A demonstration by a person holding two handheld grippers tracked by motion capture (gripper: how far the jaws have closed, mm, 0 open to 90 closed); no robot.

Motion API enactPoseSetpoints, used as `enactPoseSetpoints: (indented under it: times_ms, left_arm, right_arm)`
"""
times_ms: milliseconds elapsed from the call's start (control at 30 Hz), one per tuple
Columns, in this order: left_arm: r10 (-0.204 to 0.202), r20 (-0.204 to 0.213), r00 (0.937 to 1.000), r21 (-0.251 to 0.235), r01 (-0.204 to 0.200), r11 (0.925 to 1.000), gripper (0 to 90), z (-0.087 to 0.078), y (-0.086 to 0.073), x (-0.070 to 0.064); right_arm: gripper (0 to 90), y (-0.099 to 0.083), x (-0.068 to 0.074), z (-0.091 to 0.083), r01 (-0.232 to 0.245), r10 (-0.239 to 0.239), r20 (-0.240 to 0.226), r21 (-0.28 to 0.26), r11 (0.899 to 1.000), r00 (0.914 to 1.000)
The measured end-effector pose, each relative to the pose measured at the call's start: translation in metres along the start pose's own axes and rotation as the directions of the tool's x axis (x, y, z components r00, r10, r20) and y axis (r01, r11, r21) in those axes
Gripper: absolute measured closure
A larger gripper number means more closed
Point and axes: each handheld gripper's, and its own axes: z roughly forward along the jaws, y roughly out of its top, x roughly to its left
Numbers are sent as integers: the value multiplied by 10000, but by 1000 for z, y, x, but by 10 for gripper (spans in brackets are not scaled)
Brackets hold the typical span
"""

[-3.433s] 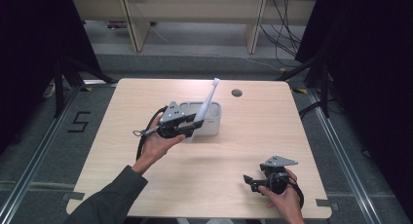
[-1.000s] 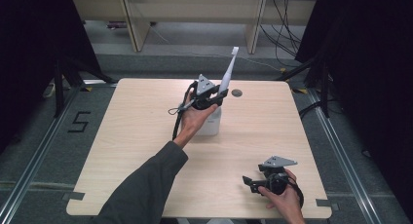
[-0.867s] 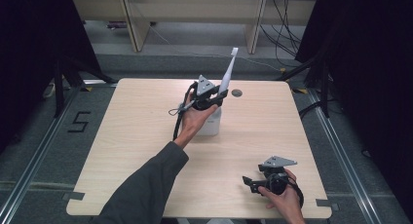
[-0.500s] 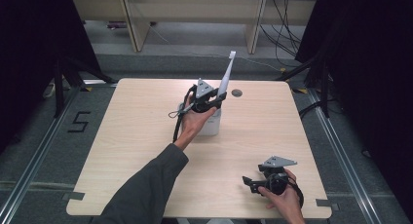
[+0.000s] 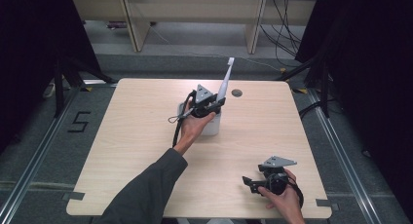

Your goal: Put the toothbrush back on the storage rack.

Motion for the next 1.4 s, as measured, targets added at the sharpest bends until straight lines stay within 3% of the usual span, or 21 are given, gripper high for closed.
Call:
enactPoseSetpoints:
  times_ms: [600,767,1133,1400]
  left_arm:
    - [116,-29,9999,497,-114,9987,658,-6,-10,-1]
    - [120,-17,9999,517,-119,9986,657,-7,-11,-1]
    - [153,12,9999,379,-153,9992,657,-13,-8,-1]
    - [402,54,9992,342,-404,9986,662,-17,-3,-3]
  right_arm:
    - [202,1,-2,0,319,-320,97,100,9994,9994]
    - [202,0,0,1,111,-110,-31,126,9999,9999]
    - [202,0,0,1,174,-174,-18,156,9997,9998]
    - [202,0,0,1,210,-211,6,176,9996,9998]
